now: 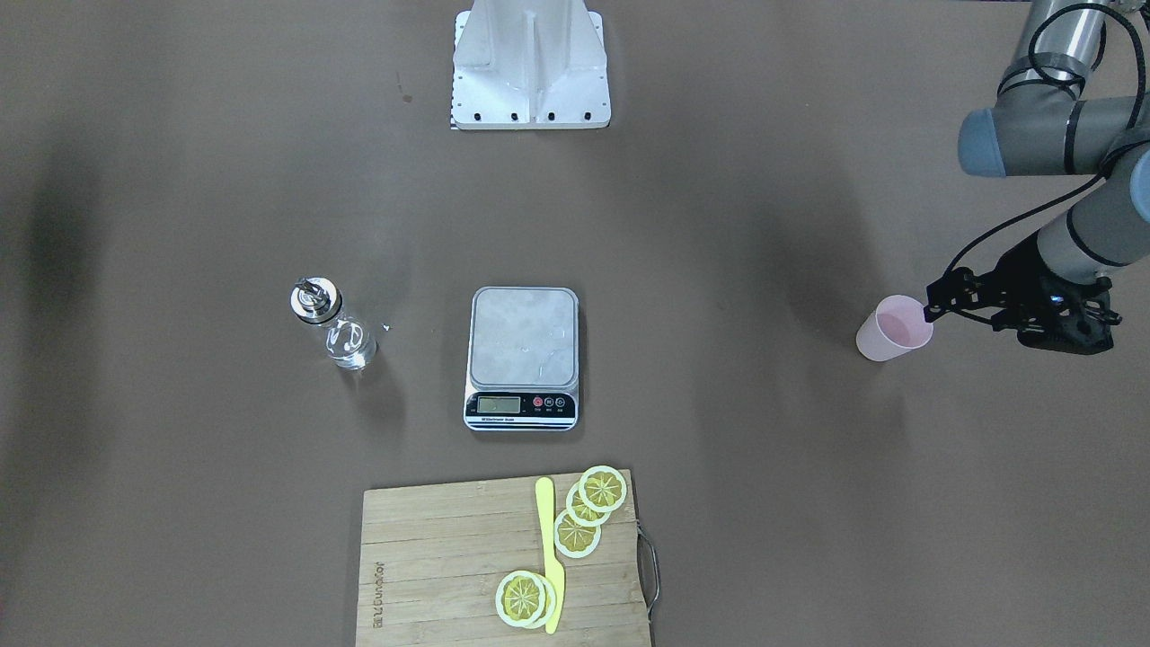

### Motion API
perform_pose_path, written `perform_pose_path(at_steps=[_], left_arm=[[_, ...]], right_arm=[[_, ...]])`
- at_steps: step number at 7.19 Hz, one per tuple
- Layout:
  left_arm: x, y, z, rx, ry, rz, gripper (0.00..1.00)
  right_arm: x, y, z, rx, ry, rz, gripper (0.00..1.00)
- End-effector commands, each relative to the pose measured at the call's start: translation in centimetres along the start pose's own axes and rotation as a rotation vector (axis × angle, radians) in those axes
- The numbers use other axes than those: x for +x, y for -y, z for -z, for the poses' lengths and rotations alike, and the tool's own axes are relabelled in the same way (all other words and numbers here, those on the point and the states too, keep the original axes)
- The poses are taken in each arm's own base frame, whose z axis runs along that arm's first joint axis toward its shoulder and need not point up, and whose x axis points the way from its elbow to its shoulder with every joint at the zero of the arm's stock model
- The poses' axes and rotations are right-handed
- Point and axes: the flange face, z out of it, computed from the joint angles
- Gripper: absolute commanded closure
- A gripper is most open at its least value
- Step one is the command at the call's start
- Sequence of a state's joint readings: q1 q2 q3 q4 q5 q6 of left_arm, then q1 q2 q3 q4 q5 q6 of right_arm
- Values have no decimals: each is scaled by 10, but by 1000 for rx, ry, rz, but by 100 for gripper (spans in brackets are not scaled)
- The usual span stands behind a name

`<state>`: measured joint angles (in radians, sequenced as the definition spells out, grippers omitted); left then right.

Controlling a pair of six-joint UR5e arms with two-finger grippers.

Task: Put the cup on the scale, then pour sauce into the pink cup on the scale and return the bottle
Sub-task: 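Reach the left gripper down to the pink cup and grasp it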

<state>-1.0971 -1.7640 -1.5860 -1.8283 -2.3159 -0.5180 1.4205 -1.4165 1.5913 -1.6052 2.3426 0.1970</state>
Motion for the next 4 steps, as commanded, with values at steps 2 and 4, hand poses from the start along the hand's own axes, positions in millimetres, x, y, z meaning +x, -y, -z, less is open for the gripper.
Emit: perform_pose_path(at_steps=[2,4], left_arm=[[15,-2,-10,-15,-5,58,18],[19,-3,-14,-22,-6,53,22]], right_arm=[[0,-1,0,-4,-1,-5,0],[0,-1,0,-5,-1,-6,0]])
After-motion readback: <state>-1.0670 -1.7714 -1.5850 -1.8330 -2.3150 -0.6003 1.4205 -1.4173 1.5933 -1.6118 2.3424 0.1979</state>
